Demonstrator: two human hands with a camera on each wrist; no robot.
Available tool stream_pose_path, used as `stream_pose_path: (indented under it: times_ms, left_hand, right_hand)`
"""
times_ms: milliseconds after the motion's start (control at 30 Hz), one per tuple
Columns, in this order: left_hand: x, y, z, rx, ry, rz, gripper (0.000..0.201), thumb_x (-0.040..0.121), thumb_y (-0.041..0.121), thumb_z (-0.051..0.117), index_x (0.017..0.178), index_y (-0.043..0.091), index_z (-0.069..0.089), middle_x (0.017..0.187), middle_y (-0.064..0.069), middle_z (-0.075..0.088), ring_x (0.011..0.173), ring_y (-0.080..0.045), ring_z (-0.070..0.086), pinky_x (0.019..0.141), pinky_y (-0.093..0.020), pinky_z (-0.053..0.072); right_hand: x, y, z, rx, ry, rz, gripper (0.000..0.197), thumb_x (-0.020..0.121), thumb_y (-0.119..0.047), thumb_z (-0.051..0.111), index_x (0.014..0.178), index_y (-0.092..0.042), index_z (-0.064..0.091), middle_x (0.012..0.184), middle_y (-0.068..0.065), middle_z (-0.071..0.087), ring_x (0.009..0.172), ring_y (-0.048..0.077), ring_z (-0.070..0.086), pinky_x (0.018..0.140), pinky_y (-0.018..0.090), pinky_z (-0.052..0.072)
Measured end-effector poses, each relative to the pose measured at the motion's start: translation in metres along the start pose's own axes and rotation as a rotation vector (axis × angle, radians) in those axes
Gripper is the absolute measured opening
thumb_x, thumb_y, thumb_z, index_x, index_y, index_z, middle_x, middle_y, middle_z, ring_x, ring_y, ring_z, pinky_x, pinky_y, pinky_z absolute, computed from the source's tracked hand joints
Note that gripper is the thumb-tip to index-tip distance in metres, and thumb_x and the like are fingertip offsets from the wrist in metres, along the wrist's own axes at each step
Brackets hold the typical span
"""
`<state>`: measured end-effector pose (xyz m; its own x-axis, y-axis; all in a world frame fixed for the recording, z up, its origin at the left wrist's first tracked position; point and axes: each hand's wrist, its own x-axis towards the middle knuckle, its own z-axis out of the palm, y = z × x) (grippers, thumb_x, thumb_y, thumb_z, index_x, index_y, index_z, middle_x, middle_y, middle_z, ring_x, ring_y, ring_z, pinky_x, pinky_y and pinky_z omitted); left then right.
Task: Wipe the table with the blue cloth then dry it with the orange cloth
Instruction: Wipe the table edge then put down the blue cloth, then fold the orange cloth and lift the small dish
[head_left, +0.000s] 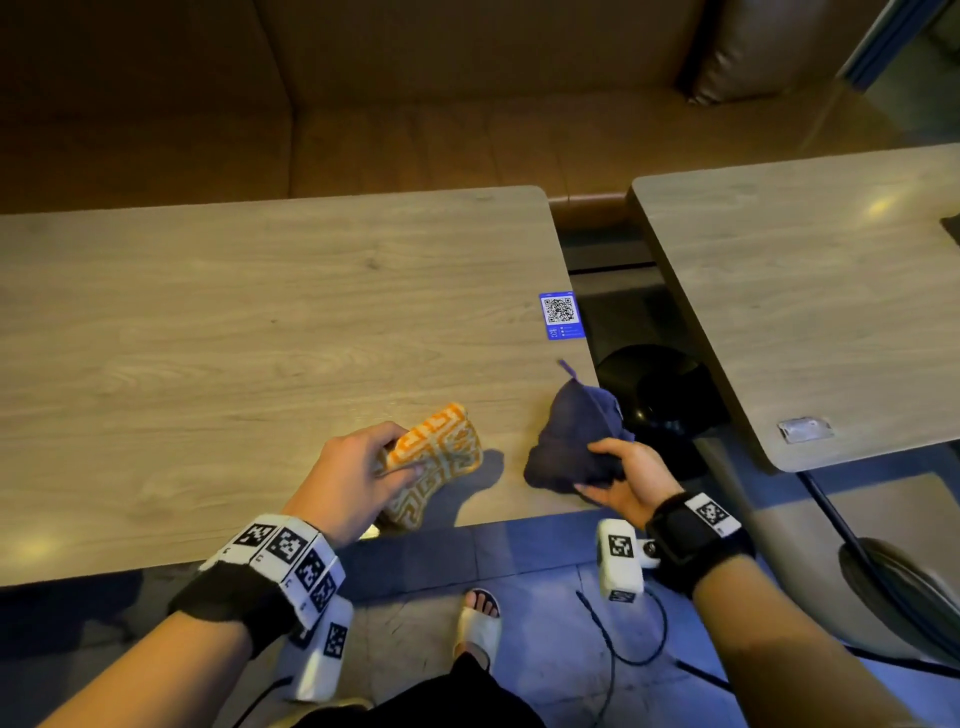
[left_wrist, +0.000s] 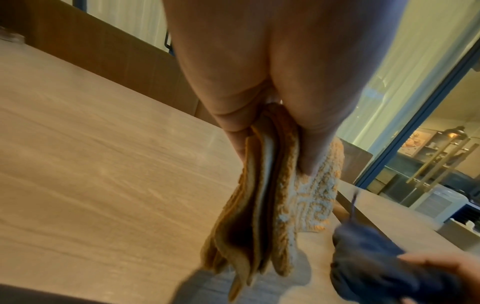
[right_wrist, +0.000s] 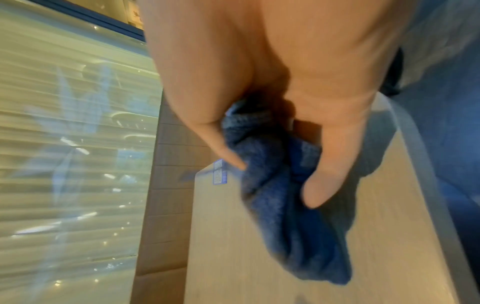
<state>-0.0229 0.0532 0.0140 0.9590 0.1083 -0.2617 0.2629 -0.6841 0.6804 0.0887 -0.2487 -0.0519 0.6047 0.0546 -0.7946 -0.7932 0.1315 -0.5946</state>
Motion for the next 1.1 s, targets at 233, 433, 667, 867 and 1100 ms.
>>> stream_pose_path:
  times_ms: [233, 433, 667, 867, 1100]
  left_hand:
    - [-0.014, -0.028, -0.016, -0.066, 0.065, -0.014, 0.014, 0.087, 0.032, 0.075, 0.097, 0.033, 0.066, 0.088, 0.016, 0.07, 0.084, 0.005, 0.062, 0.066, -0.008, 0.043]
    - [-0.035, -0.07, -0.046, -0.304, 0.178, -0.055, 0.014, 0.088, 0.036, 0.074, 0.091, 0.03, 0.062, 0.08, 0.011, 0.071, 0.078, -0.006, 0.066, 0.069, -0.028, 0.051]
    - [-0.088, -0.131, -0.127, -0.865, 0.329, -0.111, 0.034, 0.083, 0.031, 0.079, 0.109, 0.014, 0.065, 0.1, -0.004, 0.076, 0.093, -0.017, 0.072, 0.079, -0.034, 0.057]
    - [-0.148, -0.214, -0.207, -0.952, 0.46, -0.282, 0.058, 0.078, 0.031, 0.077, 0.127, 0.024, 0.048, 0.117, -0.008, 0.07, 0.102, -0.02, 0.071, 0.088, -0.04, 0.057]
    - [-0.173, -0.247, -0.265, -1.027, 0.249, -0.248, 0.049, 0.089, 0.053, 0.052, 0.127, 0.023, 0.057, 0.112, 0.001, 0.072, 0.089, 0.005, 0.069, 0.079, -0.015, 0.054]
  right_hand:
    - [0.01, 0.009, 0.004, -0.989, 0.553, -0.212, 0.061, 0.08, -0.031, 0.068, 0.131, -0.008, 0.044, 0.134, 0.024, 0.043, 0.117, 0.044, 0.044, 0.098, 0.046, 0.039]
    - [-0.029, 0.038, 0.073, -1.074, 0.533, -0.791, 0.07, 0.076, -0.035, 0.07, 0.137, -0.018, 0.039, 0.14, 0.015, 0.033, 0.125, 0.04, 0.033, 0.101, 0.052, 0.035]
    - [-0.103, 0.099, 0.276, -0.565, -0.508, -0.213, 0.078, 0.073, -0.066, 0.061, 0.135, -0.022, 0.046, 0.137, 0.005, 0.054, 0.118, 0.016, 0.056, 0.094, 0.031, 0.043]
    - [-0.156, 0.133, 0.421, -0.188, -0.788, -0.048, 0.042, 0.096, -0.027, 0.051, 0.13, -0.003, 0.053, 0.127, 0.022, 0.059, 0.117, 0.036, 0.057, 0.1, 0.051, 0.045]
    - [-0.192, 0.161, 0.522, -0.566, -0.648, -0.524, 0.035, 0.088, -0.038, 0.062, 0.098, -0.006, 0.069, 0.093, 0.012, 0.072, 0.083, 0.021, 0.067, 0.077, 0.035, 0.054]
